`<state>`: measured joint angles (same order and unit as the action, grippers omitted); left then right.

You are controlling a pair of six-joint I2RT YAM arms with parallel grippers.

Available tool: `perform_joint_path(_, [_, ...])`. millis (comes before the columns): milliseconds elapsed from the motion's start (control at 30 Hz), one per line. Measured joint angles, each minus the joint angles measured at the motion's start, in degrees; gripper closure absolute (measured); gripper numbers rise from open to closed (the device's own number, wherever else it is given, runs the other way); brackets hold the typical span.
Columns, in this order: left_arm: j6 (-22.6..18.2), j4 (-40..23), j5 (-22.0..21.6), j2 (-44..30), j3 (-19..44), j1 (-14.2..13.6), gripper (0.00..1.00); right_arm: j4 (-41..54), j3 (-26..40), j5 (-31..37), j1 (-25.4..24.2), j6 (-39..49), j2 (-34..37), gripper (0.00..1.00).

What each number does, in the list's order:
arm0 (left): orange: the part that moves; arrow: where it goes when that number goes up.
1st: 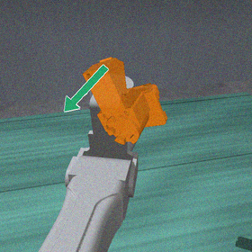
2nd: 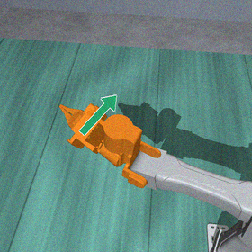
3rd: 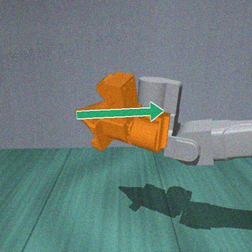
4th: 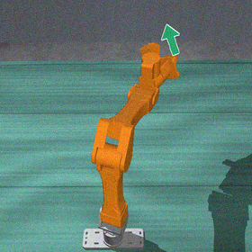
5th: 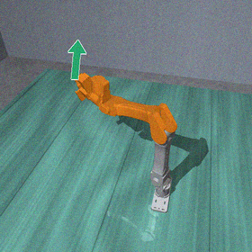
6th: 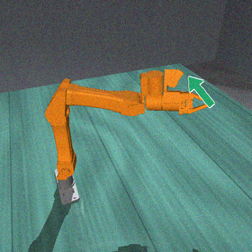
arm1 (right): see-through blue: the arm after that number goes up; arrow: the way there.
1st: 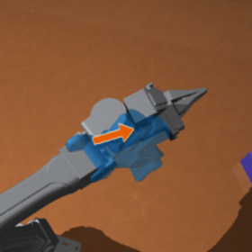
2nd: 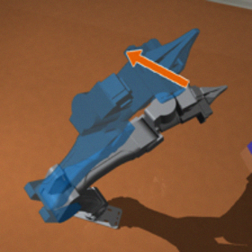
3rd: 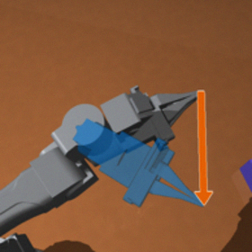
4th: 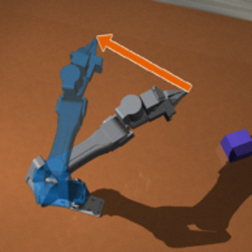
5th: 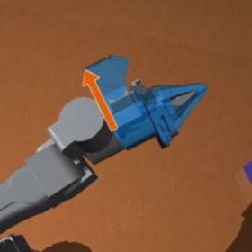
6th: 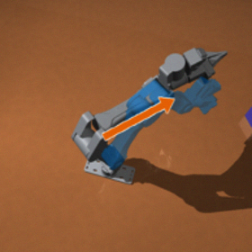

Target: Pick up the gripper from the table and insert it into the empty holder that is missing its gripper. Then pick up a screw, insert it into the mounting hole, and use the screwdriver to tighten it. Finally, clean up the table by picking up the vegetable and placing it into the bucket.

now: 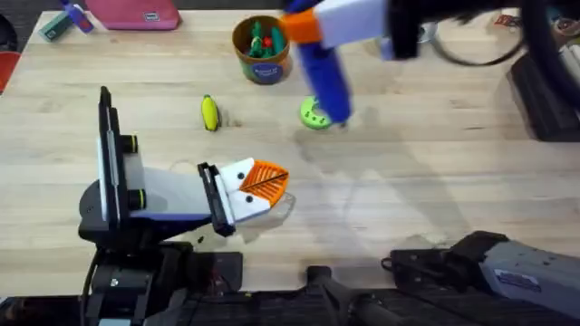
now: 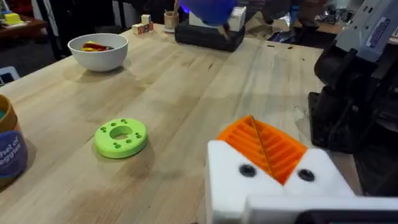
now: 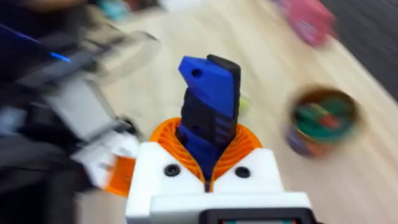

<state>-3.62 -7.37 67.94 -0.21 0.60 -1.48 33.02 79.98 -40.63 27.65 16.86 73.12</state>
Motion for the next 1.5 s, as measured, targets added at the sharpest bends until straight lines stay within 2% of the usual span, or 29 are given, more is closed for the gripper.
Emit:
perform_joint_path(100, [0.0, 0.0, 0.0, 0.0, 0.0, 0.0, 0.995, 8.4, 2.8, 9.1, -2.9, 8.1, -0.2, 0.978])
perform_joint_path(300, [0.0, 0.0, 0.0, 0.0, 0.0, 0.0, 0.995, 23.5, 3.0, 25.2, -6.4, 29.5, 0.4, 0.978])
perform_joint_path(333, [0.0, 0.0, 0.0, 0.0, 0.0, 0.0, 0.995, 29.3, 3.0, 32.6, -7.5, 37.2, 2.6, 0.978])
perform_joint_path(367, [0.0, 0.0, 0.0, 0.0, 0.0, 0.0, 0.995, 30.0, 3.0, 34.4, -7.8, 38.9, 3.6, 0.978])
perform_joint_path(633, [0.0, 0.0, 0.0, 0.0, 0.0, 0.0, 0.995, 28.4, 2.8, 41.2, -10.2, 47.9, 13.8, 0.978])
perform_joint_path(1033, [0.0, 0.0, 0.0, 0.0, 0.0, 0.0, 0.995, 19.6, 2.6, 47.5, -13.0, 53.1, 34.7, 0.978])
perform_joint_path(1233, [0.0, 0.0, 0.0, 0.0, 0.0, 0.0, 0.995, 18.5, 2.4, 50.0, -14.2, 53.7, 39.2, 0.977])
perform_joint_path(1267, [0.0, 0.0, 0.0, 0.0, 0.0, 0.0, 0.995, 18.6, 2.4, 50.3, -14.4, 53.4, 39.3, 0.903])
perform_joint_path(1433, [0.0, 0.0, 0.0, 0.0, 0.0, 0.0, 0.995, 18.5, 2.3, 51.5, -14.7, 53.6, 39.2, 0.178])
perform_joint_path(1467, [0.0, 0.0, 0.0, 0.0, 0.0, 0.0, 0.995, 18.5, 2.3, 51.6, -14.7, 53.4, 39.2, 0.057])
perform_joint_path(1500, [0.0, 0.0, 0.0, 0.0, 0.0, 0.0, 0.995, 18.6, 2.3, 51.8, -14.7, 52.6, 39.2, 0.020])
